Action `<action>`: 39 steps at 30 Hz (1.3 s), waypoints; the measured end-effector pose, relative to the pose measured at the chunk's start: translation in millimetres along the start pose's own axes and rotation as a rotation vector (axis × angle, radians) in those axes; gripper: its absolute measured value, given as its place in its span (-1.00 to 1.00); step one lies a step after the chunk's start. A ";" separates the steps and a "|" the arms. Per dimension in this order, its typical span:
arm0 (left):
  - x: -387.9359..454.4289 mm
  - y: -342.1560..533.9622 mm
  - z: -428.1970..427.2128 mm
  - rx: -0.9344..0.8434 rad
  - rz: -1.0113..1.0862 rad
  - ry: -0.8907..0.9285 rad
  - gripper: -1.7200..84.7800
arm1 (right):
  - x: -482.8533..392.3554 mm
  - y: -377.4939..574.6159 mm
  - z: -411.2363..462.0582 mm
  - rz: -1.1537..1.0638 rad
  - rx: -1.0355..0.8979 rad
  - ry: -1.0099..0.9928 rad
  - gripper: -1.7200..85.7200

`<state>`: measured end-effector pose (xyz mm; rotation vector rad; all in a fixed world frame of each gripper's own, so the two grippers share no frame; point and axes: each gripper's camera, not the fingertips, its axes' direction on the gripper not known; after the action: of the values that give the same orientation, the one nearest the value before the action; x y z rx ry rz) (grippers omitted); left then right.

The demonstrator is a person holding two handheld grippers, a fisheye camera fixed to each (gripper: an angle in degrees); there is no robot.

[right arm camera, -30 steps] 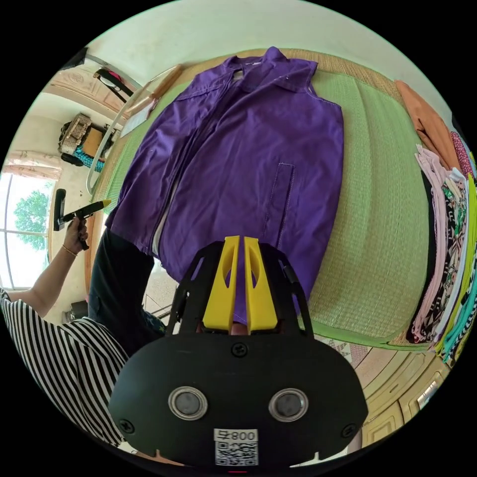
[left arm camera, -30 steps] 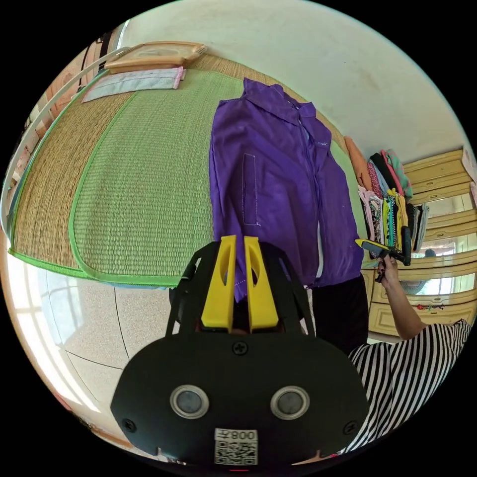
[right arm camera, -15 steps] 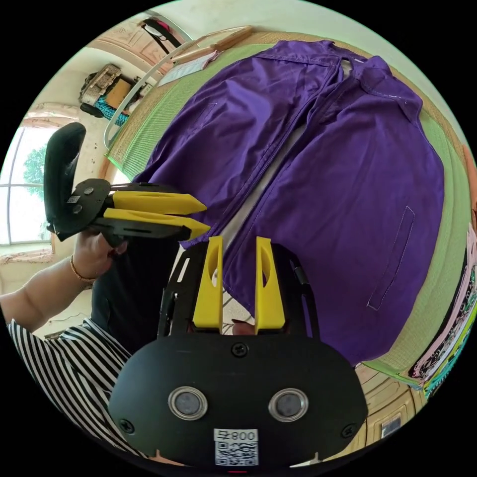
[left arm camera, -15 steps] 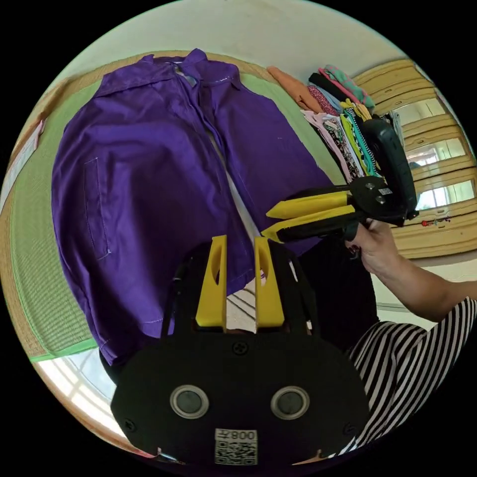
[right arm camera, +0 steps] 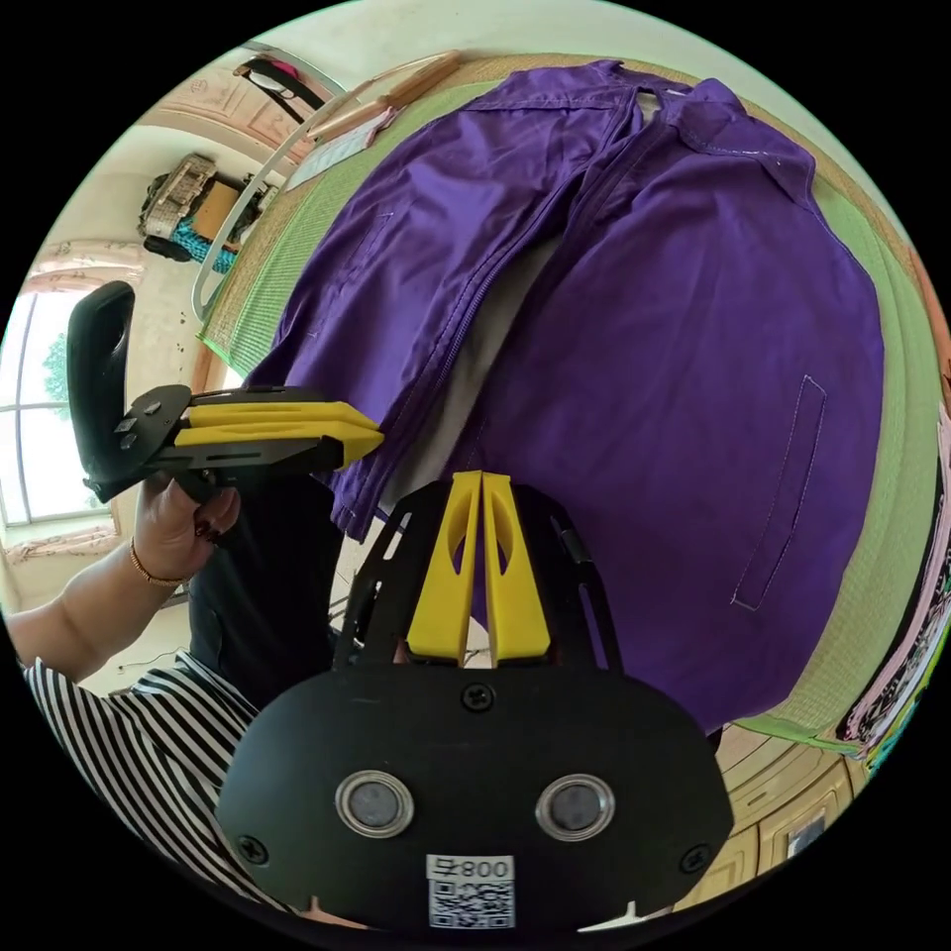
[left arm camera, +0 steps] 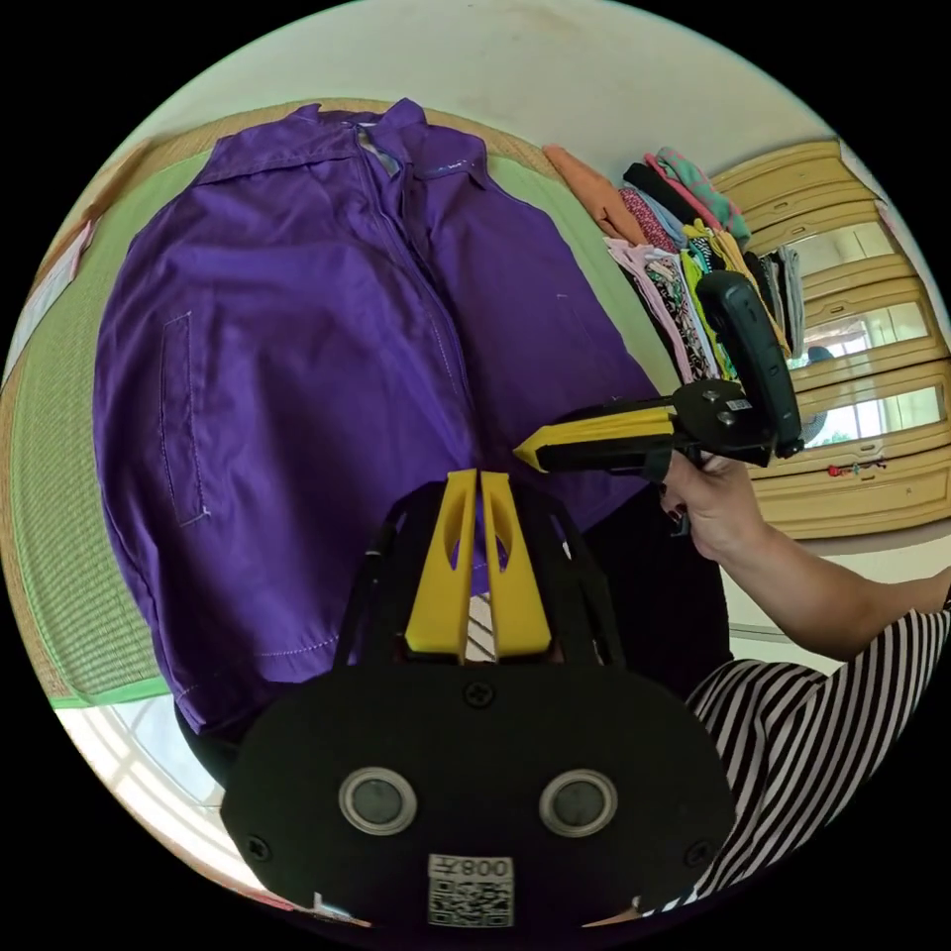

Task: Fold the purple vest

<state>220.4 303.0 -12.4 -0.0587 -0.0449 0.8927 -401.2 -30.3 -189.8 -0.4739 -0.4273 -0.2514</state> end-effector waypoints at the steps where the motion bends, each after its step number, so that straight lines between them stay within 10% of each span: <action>1: 1.5 0.0 -1.6 0.009 -0.003 0.012 -0.94 | 3.1 3.4 -3.5 -0.002 0.009 -0.022 -0.96; 20: 16.8 -36.6 41.4 -0.087 -0.032 0.102 -0.93 | 63.6 63.4 -90.6 0.011 0.220 -0.531 -0.96; 39: 18.5 -116.1 24.5 -0.043 -0.036 0.217 -0.80 | 26.5 -19.6 -46.5 0.036 0.161 -0.237 -0.81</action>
<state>320.6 245.5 20.4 -0.1943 0.1365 0.8455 -368.6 -73.5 -207.7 -0.3541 -0.6639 -0.1244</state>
